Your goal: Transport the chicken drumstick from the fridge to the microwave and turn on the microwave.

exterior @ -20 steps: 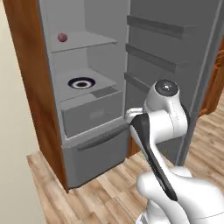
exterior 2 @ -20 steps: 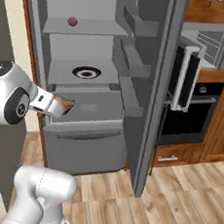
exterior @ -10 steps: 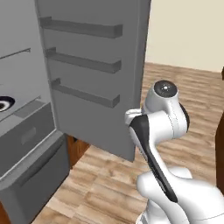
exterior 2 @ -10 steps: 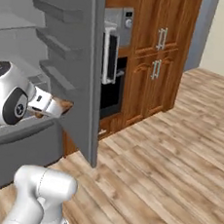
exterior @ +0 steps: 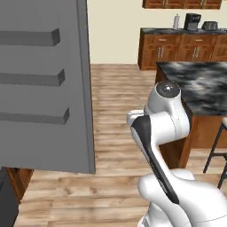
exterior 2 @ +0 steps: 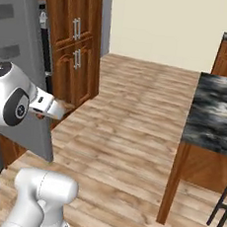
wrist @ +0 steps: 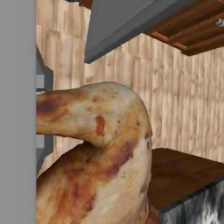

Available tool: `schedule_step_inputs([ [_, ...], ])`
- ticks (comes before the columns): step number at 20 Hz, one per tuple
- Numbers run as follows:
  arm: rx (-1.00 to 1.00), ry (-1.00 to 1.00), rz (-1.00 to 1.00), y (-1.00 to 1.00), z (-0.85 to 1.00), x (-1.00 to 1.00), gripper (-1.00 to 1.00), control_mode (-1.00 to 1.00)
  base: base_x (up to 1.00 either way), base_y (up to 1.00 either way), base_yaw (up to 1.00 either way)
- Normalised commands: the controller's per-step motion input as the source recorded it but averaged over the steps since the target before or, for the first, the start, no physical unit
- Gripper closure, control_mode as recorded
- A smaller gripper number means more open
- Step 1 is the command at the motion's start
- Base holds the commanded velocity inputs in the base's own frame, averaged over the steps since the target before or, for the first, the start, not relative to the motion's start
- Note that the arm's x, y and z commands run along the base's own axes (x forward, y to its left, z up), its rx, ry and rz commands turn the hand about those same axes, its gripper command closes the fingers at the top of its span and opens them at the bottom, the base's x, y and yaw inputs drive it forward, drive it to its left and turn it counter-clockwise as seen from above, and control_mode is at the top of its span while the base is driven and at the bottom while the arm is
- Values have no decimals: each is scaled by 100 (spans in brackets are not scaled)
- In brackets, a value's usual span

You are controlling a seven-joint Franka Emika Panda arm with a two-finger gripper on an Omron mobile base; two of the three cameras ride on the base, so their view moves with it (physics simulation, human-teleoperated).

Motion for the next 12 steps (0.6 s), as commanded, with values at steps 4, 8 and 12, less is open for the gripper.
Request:
schedule_step_inputs([
  [4,0,0,0,0,0,0,100,100,24,-18,-53],
  [8,0,0,0,0,0,0,100,100,53,-6,-37],
  [12,0,0,0,0,0,0,100,100,70,1,-18],
])
